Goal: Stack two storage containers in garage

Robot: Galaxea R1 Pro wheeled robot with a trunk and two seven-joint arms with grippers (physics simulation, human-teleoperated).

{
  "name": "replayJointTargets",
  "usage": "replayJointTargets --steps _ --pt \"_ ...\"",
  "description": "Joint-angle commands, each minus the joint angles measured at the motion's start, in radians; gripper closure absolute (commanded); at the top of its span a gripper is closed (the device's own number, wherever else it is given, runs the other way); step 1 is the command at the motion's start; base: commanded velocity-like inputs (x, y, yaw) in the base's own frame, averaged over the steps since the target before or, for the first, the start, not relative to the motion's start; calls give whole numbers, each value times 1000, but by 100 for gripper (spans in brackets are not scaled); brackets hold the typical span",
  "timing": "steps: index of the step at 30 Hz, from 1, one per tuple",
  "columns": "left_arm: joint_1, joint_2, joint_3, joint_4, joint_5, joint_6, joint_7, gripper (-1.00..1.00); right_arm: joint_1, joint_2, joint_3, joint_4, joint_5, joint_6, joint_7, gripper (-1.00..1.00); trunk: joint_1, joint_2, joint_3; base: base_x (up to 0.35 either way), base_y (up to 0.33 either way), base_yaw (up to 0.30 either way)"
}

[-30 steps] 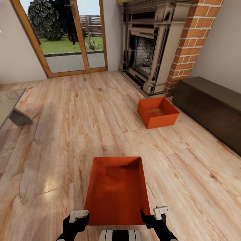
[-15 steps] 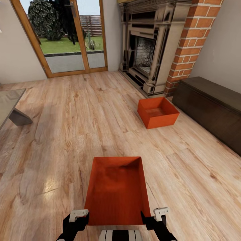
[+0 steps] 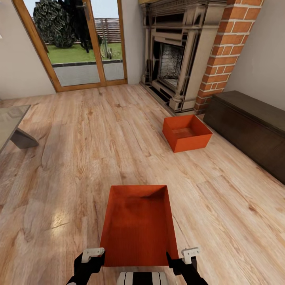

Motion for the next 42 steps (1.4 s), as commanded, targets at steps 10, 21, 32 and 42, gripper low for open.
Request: replayJointTargets --steps 10,21,32,42 --pt "0 -1 -5 2 6 5 0 -100 0 0 -1 1 -2 -4 5 -100 0 0 -1 0 0 0" --pt "0 -11 -9 3 9 7 -5 -100 0 0 -1 1 -2 -4 6 -100 0 0 -1 0 0 0" --pt "0 -9 -10 4 15 5 -8 -100 0 0 -1 1 -2 -4 9 -100 0 0 -1 0 0 0" --pt "0 -15 -10 8 19 3 -11 -100 0 0 -1 1 -2 -4 11 -100 0 0 -1 0 0 0"
